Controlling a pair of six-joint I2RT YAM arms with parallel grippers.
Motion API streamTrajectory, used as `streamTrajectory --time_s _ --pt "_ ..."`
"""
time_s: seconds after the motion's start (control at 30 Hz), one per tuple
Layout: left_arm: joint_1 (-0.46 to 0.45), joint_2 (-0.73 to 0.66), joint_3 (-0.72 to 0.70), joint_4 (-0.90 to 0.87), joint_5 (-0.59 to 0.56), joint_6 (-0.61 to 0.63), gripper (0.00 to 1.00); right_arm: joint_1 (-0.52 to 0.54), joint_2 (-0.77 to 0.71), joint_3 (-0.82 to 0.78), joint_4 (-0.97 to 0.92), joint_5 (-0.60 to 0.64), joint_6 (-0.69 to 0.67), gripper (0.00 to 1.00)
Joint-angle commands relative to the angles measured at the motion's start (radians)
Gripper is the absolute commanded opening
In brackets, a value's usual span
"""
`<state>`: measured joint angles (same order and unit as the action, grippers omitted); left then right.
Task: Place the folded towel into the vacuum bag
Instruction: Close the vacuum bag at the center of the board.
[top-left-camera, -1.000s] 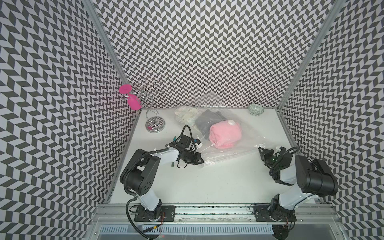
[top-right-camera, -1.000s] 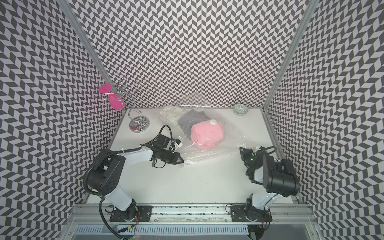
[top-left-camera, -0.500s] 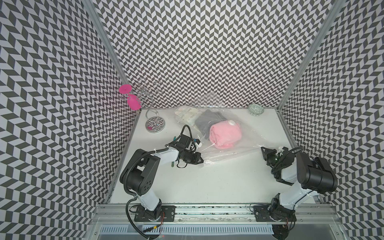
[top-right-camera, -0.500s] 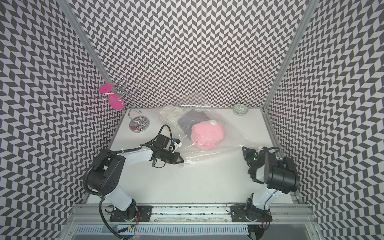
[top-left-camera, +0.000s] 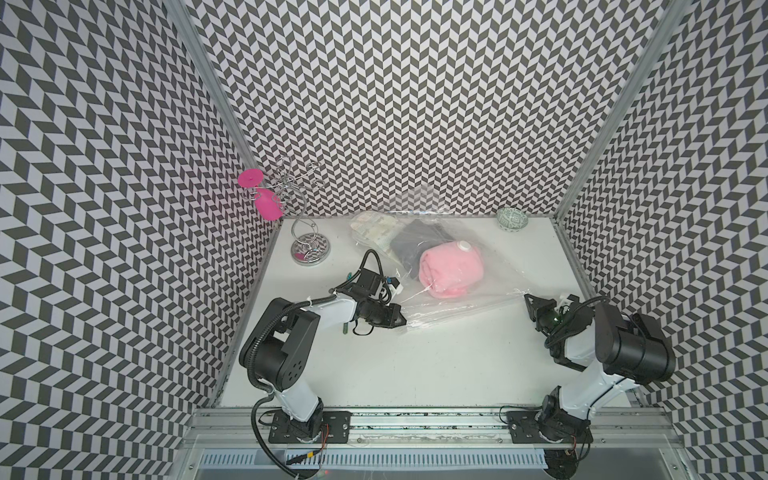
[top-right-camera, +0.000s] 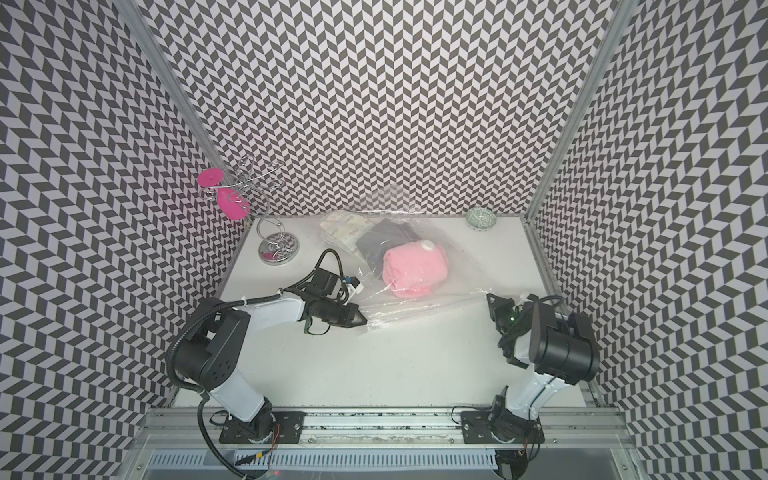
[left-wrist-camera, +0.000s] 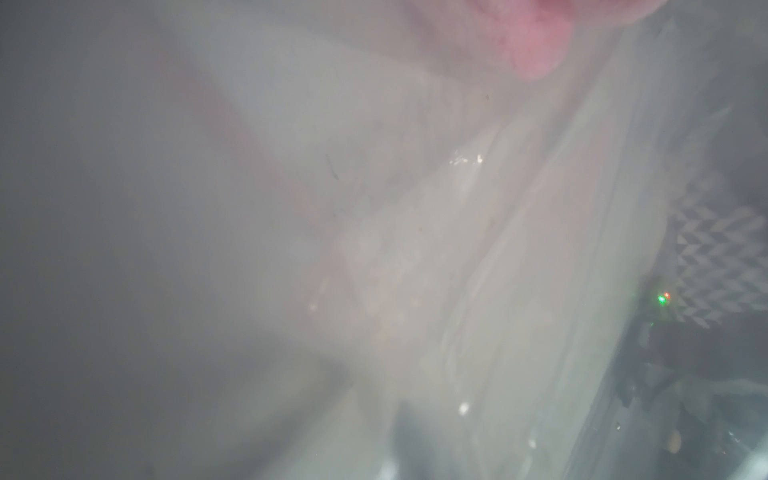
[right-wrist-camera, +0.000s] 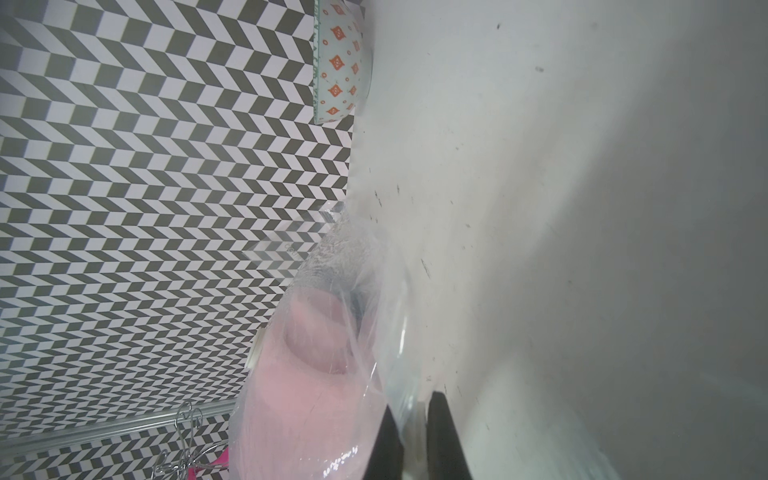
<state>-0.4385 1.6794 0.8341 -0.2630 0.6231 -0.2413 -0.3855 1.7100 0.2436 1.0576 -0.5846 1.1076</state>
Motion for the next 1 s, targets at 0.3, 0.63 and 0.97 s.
streamTrajectory --time_s 0.3,0.63,0.97 --pt "0.079 0.009 -0.034 -0.149 -0.155 -0.015 0.00 -0.131 0.015 0.051 0.168 0.266 -0.045 0.09" --pt "-0.075 -0.023 0.090 -0.104 -0.148 0.055 0.10 -0.109 -0.091 0.030 0.131 0.225 -0.110 0.65" --pt "-0.040 -0.149 0.153 0.048 -0.120 0.015 1.00 0.068 -0.407 0.056 -0.201 0.551 -0.475 0.79"
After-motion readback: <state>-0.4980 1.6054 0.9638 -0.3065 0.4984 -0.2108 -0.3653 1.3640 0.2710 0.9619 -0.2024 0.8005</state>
